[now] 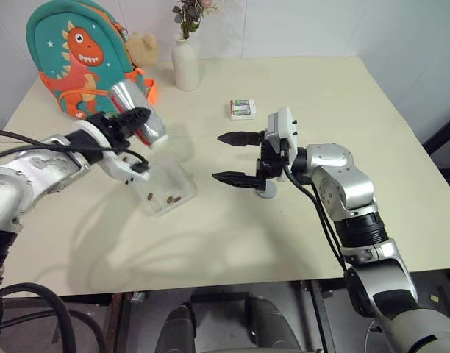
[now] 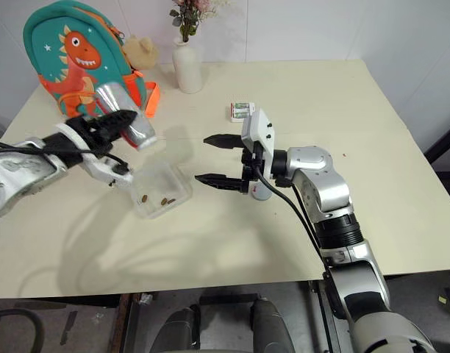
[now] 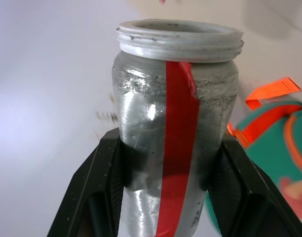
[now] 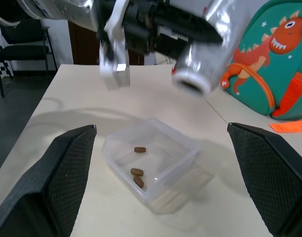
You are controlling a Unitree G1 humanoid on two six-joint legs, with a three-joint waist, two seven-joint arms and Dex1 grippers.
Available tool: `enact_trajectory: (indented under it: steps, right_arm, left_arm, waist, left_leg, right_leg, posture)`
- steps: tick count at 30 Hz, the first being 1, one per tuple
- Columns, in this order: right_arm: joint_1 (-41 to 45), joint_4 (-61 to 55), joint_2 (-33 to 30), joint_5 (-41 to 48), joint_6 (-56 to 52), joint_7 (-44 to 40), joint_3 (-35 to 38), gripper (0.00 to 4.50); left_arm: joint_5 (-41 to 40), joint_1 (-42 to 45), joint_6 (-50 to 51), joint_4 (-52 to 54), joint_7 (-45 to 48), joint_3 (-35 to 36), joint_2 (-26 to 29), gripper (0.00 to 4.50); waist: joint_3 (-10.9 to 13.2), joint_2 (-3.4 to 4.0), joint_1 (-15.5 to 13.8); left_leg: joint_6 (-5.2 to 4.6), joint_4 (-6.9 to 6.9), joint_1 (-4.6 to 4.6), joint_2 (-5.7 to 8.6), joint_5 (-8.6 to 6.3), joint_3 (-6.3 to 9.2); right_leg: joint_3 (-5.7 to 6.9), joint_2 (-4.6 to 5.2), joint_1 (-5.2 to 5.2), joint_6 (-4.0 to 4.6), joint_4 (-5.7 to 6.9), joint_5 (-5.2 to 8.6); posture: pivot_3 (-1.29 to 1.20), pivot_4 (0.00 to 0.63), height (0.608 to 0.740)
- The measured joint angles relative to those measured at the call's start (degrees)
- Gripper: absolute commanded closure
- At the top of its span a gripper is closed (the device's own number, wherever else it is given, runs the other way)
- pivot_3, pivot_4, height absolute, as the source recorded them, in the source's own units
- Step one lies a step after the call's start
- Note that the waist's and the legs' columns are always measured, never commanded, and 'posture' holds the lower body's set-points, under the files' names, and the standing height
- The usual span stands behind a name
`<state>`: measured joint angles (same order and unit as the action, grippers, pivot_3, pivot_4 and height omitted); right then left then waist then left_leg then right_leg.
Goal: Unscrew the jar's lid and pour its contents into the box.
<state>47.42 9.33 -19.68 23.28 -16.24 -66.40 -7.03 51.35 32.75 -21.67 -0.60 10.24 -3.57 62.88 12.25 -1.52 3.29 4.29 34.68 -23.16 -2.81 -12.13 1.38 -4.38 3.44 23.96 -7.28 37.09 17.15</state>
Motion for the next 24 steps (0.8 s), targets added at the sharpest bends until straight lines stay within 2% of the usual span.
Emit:
enact_trajectory:
  steps: [4,6,10,13,18,20,24]
  right_arm:
    - [-0.7,0.0,0.0,0.2,-0.2,-0.5,0.1,0.02]
    - [-0.7,-0.1,0.0,0.2,-0.2,-0.7,0.1,0.02]
    - [-0.7,-0.3,-0.5,0.2,-0.2,-1.7,0.1,0.02]
    - [-0.7,-0.3,-0.6,0.0,-0.1,-2.3,0.0,0.02]
    - [-0.5,-0.3,-1.2,-0.8,0.3,-3.1,-0.2,0.02]
    - [-0.4,-0.3,-1.2,-1.3,0.7,-3.1,-0.3,0.02]
    - [-0.4,-0.2,-1.2,-2.0,1.8,-3.2,-0.7,0.02]
  left_arm:
    - [-22.8,-6.2,15.6,1.8,12.8,9.7,-11.3,2.53]
    - [-31.3,-6.4,25.6,3.8,16.4,14.0,-16.4,2.53]
    - [-44.2,-4.1,44.7,7.2,18.7,23.5,-22.1,2.53]
    - [-51.4,-1.4,54.2,7.5,16.6,30.1,-26.3,2.53]
    - [-60.9,-0.7,60.3,2.7,10.9,40.9,-32.6,2.53]
    - [-62.7,-2.5,58.5,-1.1,10.5,42.2,-33.7,2.53]
    - [-64.0,-5.3,47.4,-7.8,10.3,42.0,-36.3,2.53]
  waist:
    - [0.0,-0.01,-0.1]
    - [0.0,-0.08,-0.1]
    - [0.0,-0.11,0.0]
    - [0.0,-0.12,0.1]
    - [0.0,-0.14,0.2]
    - [0.0,-0.15,0.2]
    - [0.0,-0.24,-0.1]
  left_leg:
    - [-0.04,0.29,-0.09,-0.01,-0.02,0.05]
    - [-0.03,0.43,-0.12,-0.01,-0.02,0.13]
    - [-0.05,0.49,-0.03,0.00,0.01,0.21]
    - [-0.06,0.51,0.06,0.00,0.02,0.31]
    - [-0.05,0.51,0.07,-0.01,0.02,0.33]
    - [-0.04,0.50,0.06,-0.01,0.02,0.33]
    - [0.05,0.50,0.04,0.00,0.01,0.33]
  right_leg:
    - [-0.02,-0.04,0.00,-0.02,0.12,-0.01]
    - [-0.01,-0.06,0.00,-0.04,0.23,-0.02]
    - [-0.03,-0.13,-0.04,-0.04,0.36,-0.03]
    - [0.01,-0.16,-0.17,-0.04,0.35,-0.03]
    - [0.01,-0.15,-0.18,-0.05,0.32,-0.04]
    - [0.02,-0.15,-0.18,-0.04,0.30,-0.04]
    - [0.04,-0.13,-0.18,-0.04,0.24,-0.05]
  posture:
    - [0.00,0.150,0.740]
    - [0.00,0.150,0.740]
    - [0.00,0.150,0.740]
    - [0.00,0.150,0.740]
    - [0.00,0.150,0.740]
    - [0.00,0.150,0.740]
    - [0.00,0.150,0.740]
